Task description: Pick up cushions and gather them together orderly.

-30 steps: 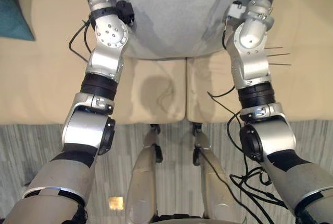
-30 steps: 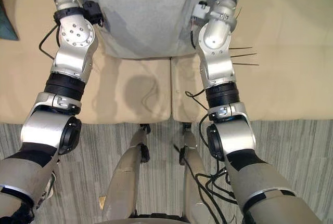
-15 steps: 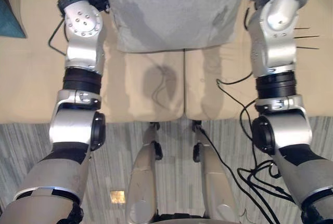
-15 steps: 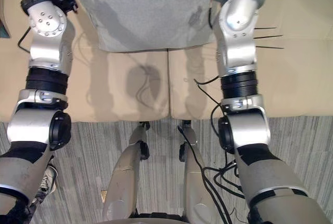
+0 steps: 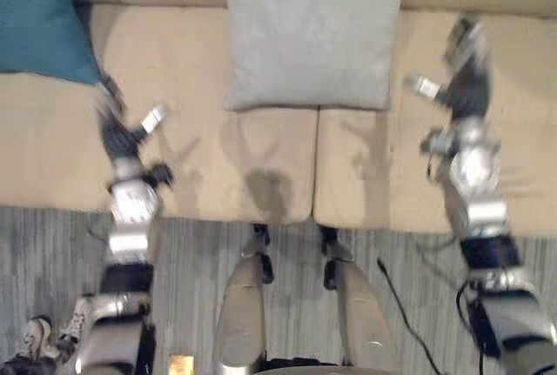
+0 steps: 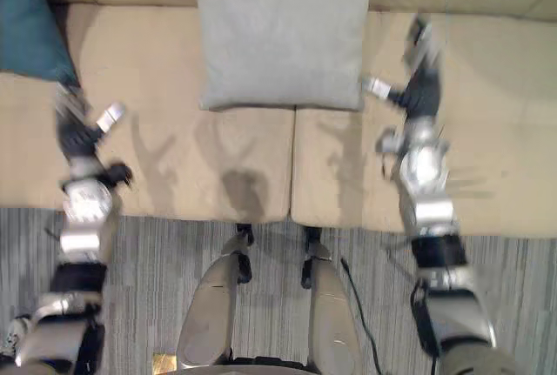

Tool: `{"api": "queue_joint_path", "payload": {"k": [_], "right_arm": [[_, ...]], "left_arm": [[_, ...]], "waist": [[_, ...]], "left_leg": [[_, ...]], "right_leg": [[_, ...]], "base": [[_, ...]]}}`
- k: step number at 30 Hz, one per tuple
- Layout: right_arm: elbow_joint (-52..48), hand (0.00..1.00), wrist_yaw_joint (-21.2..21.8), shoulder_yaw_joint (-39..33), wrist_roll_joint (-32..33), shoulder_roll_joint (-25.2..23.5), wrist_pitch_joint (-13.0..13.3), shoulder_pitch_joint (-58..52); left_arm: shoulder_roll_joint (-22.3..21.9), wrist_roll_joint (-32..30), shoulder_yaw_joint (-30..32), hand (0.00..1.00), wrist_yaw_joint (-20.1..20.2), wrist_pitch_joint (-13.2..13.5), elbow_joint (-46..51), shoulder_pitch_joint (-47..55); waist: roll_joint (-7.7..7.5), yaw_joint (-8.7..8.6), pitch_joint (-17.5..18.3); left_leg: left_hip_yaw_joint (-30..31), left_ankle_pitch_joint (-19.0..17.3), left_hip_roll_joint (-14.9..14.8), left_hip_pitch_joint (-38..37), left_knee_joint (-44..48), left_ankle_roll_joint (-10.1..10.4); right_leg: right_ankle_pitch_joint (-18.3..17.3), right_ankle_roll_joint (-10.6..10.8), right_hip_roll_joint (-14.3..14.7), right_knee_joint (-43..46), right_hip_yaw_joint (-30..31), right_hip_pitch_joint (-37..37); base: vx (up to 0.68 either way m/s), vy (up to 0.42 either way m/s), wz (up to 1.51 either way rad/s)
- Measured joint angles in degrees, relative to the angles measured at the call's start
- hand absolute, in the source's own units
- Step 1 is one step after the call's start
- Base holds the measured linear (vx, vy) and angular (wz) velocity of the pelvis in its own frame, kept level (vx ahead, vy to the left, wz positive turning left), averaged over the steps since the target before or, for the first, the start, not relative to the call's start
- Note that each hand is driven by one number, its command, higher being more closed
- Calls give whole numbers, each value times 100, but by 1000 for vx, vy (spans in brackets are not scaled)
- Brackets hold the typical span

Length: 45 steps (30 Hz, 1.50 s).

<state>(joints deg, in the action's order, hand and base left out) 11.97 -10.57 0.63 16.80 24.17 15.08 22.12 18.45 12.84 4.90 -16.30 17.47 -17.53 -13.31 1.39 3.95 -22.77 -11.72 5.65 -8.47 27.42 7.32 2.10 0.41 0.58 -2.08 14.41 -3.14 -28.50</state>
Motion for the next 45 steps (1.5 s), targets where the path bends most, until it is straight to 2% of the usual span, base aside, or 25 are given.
{"api": "queue_joint_path", "payload": {"k": [4,7,10,13,16,20,22,23,24,25,27,29,30,31,32,33,34,35,36,38,40,41,43,44,45], "right_arm": [[576,0,410,-3,-814,-628,-24,-1868],[1743,0,561,-65,-1482,-894,-69,-2615],[2568,0,659,-151,-1975,-1062,-188,-3073],[3000,0,739,-269,-2242,-1074,-261,-3253],[3172,0,755,-427,-2424,-1096,-322,-3441],[3129,0,772,-398,-2422,-1239,-347,-3242],[2959,0,777,-370,-2421,-1249,-427,-3219],[2932,0,778,-357,-2420,-1247,-430,-3192],[2919,0,790,-244,-2415,-1270,-444,-3154],[2917,0,811,-174,-2415,-1284,-444,-3268],[2879,0,821,-27,-2413,-1287,-442,-3323],[2675,0,823,-5,-2409,-1288,-425,-3338],[2640,0,804,-26,-2410,-1228,-436,-3251],[2538,0,777,-53,-2408,-1169,-431,-3253],[2494,0,770,-73,-2401,-1124,-431,-3236],[2469,0,780,-35,-2404,-1058,-430,-3121],[2491,0,763,-47,-2385,-1000,-452,-2983],[2492,0,737,-89,-2347,-996,-456,-2983],[2495,0,706,-145,-2330,-1027,-467,-2981],[2473,0,691,-192,-2286,-1041,-468,-2975],[2467,0,696,-195,-2287,-1044,-468,-2938],[2474,0,698,-197,-2287,-1053,-470,-2928],[2476,0,694,-271,-2287,-1132,-471,-2860],[2492,0,693,-305,-2287,-1166,-470,-2858],[2532,0,693,-307,-2287,-1182,-470,-2854]], "left_arm": [[-766,-43,-502,0,638,-29,-569,1660],[-901,-278,-454,0,912,-78,-1510,2209],[-935,-543,-278,0,1105,-150,-2346,2474],[-932,-814,-107,0,1146,-249,-2721,2637],[-930,-1031,-18,0,1240,-319,-2815,2737],[-930,-1082,-45,0,1250,-313,-2796,2637],[-969,-1082,-88,0,1254,-319,-2737,2523],[-1001,-1084,-63,0,1251,-312,-2676,2509],[-1006,-1082,-51,0,1249,-316,-2606,2454],[-979,-1082,-84,0,1248,-327,-2546,2467],[-983,-1081,-110,0,1244,-337,-2259,2540],[-986,-1082,-153,0,1245,-320,-2083,2558],[-1021,-1084,-158,0,1241,-340,-2067,2523],[-1133,-1092,-275,0,1253,-348,-2058,2457],[-1176,-1104,-339,0,1250,-346,-2041,2460],[-1186,-1132,-487,0,1250,-350,-2043,2448],[-1233,-1130,-568,0,1249,-357,-2091,2411],[-1254,-1130,-605,0,1248,-359,-2112,2345],[-1270,-1129,-602,0,1244,-354,-2109,2297],[-1267,-1130,-601,0,1242,-350,-2106,2266],[-1269,-1130,-591,0,1235,-347,-2105,2234],[-1275,-1129,-590,0,1235,-347,-2106,2238],[-1281,-1127,-587,0,1231,-348,-2124,2336],[-1287,-1127,-587,0,1229,-350,-2131,2347],[-1284,-1126,-587,0,1226,-351,-2144,2360]], "waist": [[-9,-3,589],[-6,-28,1073],[-23,-81,1341],[-42,-172,1427],[-98,-155,1555],[-200,-160,1568],[-148,-171,1599],[-106,-158,1575],[-160,-166,1520],[-185,-167,1510],[-336,-136,1581],[-483,-116,1611],[-502,-103,1616],[-371,6,1587],[-326,56,1587],[-242,66,1596],[-56,-29,1514],[-60,-85,1471],[-59,-140,1457],[-105,-153,1451],[-114,-143,1451],[-108,-142,1455],[-87,-148,1468],[-5,-158,1520],[-24,-160,1518]], "left_leg": [[62,-136,90,-551,-59,14],[83,-191,158,-1024,-236,37],[80,-209,193,-1491,-458,63],[68,-217,237,-1812,-554,56],[-124,-310,246,-2163,-532,45],[-391,-462,220,-2025,-189,-3],[-453,-512,76,-1621,192,-132],[-527,-510,-11,-1562,191,-205],[-511,-498,8,-1506,309,-243],[-460,-513,65,-1534,361,-268],[-361,-443,141,-1443,448,-262],[-238,-304,184,-1165,617,-175],[-137,-92,153,-941,629,-91],[-95,95,43,-811,472,-70],[-91,175,-4,-713,400,-25],[-61,327,-74,-485,181,64],[116,284,-113,-438,-87,160],[149,156,-149,-450,-246,351],[64,174,-148,-445,-220,344],[-11,42,-106,-555,870,208],[132,-757,-93,-802,1645,197],[253,-984,-87,-900,1818,229],[505,-1337,-35,-1285,1715,309],[559,-1426,8,-1513,1318,358],[558,-1464,42,-1635,1113,354]], "right_leg": [[-264,77,-73,15,-19,538],[-337,150,-78,-229,-35,1048],[-360,189,-81,-469,-22,1490],[-375,213,-103,-536,16,1771],[-352,242,-111,-557,213,1991],[-294,285,-115,-306,467,1769],[-73,696,-123,-113,543,1437],[-190,737,-91,214,518,1305],[-806,444,-232,2030,380,926],[-1067,501,-406,3152,374,937],[-1231,630,-589,4125,559,1160],[-1219,674,-620,3807,665,1595],[-1912,644,-592,3118,552,1868],[-2228,516,-510,2664,302,1934],[-2393,448,-454,2476,182,1910],[-2731,192,-330,2211,121,1812],[-2728,98,-209,2045,-6,1773],[-2612,2,-212,1930,-104,1743],[-2462,-72,-223,1792,-206,1714],[-2183,-193,-288,1560,-273,1704],[-2016,-192,-279,1503,-199,1592],[-1944,-176,-265,1473,-144,1538],[-1749,-98,-184,1336,39,1502],[-1663,-46,-128,1260,127,1509],[-1611,-4,-114,1206,200,1511]], "base": [[121,-7,12],[105,11,3],[77,23,-3],[36,30,-8],[-8,35,-27],[-71,33,-37],[-130,15,-25],[-198,-9,-12],[-193,-33,7],[-182,-33,18],[-179,-113,29],[-234,-183,37],[-283,-198,16],[-306,-201,0],[-436,-267,-14],[-464,-284,10],[-457,-238,30],[-299,-88,46],[-228,-45,38],[-236,-99,18],[-208,-53,-9],[-217,21,-24],[-165,97,-47],[-116,121,-49],[-124,134,-45]]}}
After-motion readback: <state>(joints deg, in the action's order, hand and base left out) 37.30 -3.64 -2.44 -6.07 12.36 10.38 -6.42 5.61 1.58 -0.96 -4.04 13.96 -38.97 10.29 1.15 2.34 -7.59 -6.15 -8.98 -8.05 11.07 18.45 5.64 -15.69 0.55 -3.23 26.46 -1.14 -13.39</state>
